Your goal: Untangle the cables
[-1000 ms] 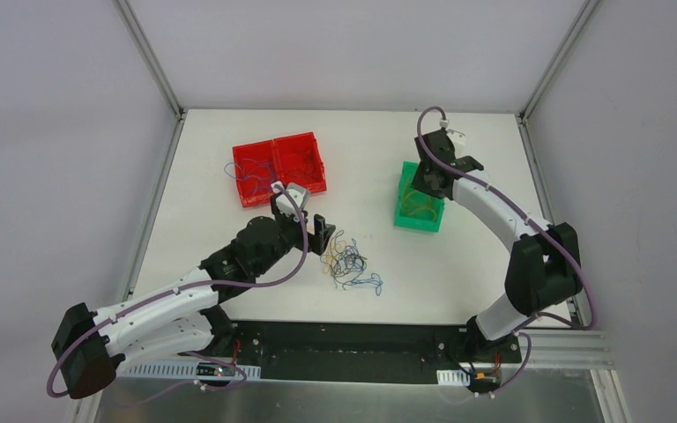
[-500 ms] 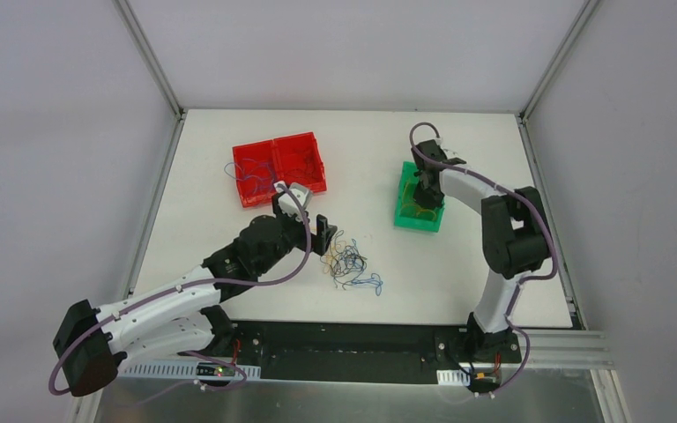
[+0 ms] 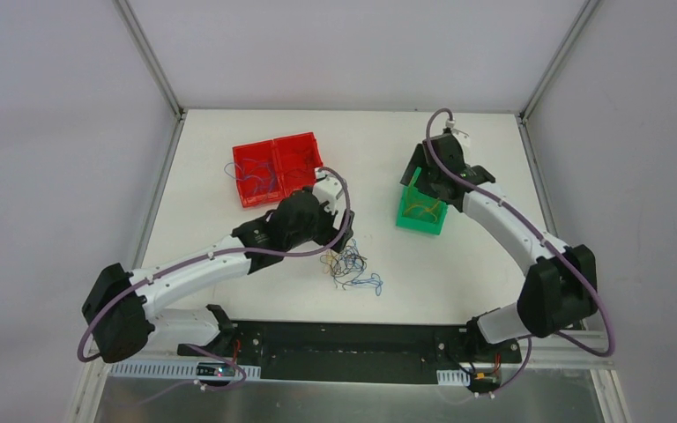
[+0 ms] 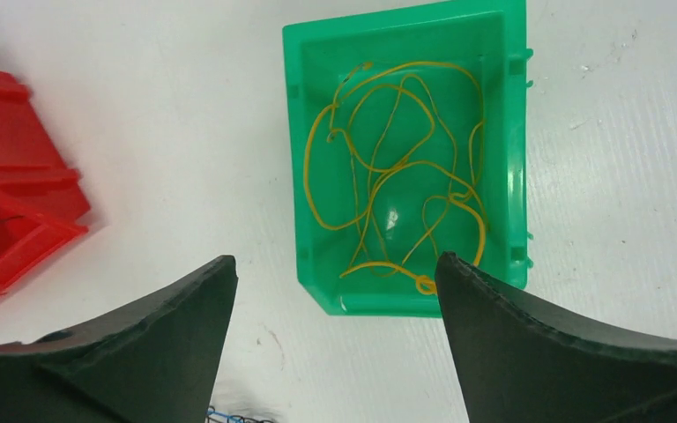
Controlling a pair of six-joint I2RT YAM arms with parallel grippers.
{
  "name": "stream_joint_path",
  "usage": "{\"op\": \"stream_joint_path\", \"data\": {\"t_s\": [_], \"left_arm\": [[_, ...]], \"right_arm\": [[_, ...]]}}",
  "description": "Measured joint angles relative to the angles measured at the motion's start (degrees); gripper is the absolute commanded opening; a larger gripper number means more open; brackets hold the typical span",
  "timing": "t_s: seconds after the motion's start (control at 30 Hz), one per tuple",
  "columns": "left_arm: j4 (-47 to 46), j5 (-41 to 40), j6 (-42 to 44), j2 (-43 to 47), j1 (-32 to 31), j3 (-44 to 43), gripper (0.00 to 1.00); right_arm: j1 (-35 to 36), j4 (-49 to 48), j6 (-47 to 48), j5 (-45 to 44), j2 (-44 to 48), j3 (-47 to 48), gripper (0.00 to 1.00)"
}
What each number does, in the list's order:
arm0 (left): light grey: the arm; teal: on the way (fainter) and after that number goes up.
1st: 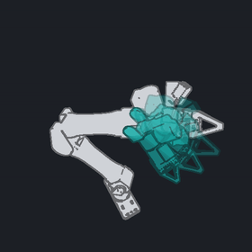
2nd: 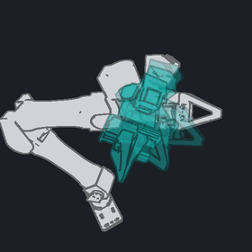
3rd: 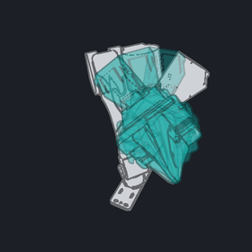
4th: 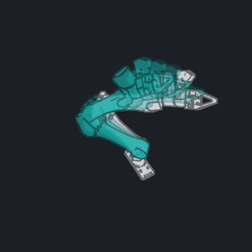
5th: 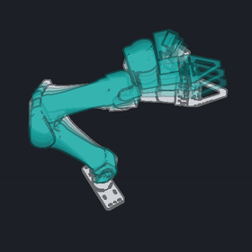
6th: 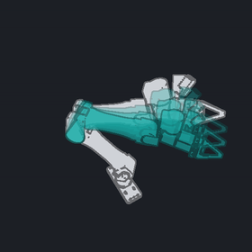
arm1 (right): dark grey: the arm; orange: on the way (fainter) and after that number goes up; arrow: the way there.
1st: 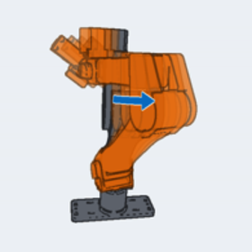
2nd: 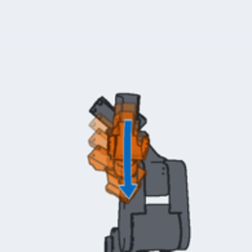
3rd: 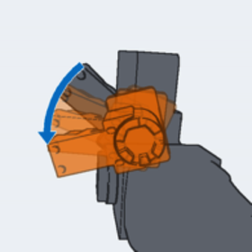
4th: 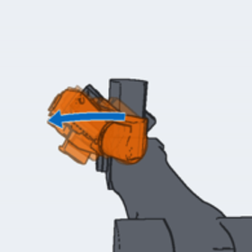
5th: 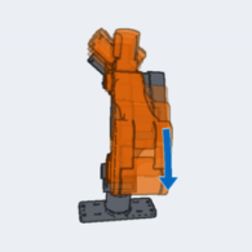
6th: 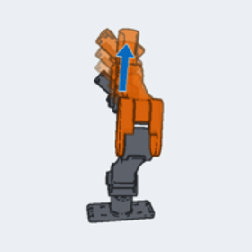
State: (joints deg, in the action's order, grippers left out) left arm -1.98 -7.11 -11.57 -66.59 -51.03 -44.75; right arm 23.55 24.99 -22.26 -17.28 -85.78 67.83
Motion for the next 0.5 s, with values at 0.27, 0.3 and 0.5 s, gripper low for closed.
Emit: {"op": "stream_joint_path", "data": {"t_s": [0.27, 0.3, 0.5], "left_arm": [[11.45, 8.28, -0.02, -11.52, 0.0, -8.98, 0.75], [12.7, 9.46, -0.02, -13.11, 0.0, -9.7, 0.75], [19.19, 12.63, -0.02, -21.7, 0.0, -13.66, 0.57]], "right_arm": [[2.71, -2.84, 1.11, 4.46, 13.53, -8.96, 0.86], [3.26, -3.26, 1.4, 5.38, 15.52, -10.29, 0.86], [4.61, -6.62, 2.34, 7.61, 24.24, -14.62, 0.86]]}}
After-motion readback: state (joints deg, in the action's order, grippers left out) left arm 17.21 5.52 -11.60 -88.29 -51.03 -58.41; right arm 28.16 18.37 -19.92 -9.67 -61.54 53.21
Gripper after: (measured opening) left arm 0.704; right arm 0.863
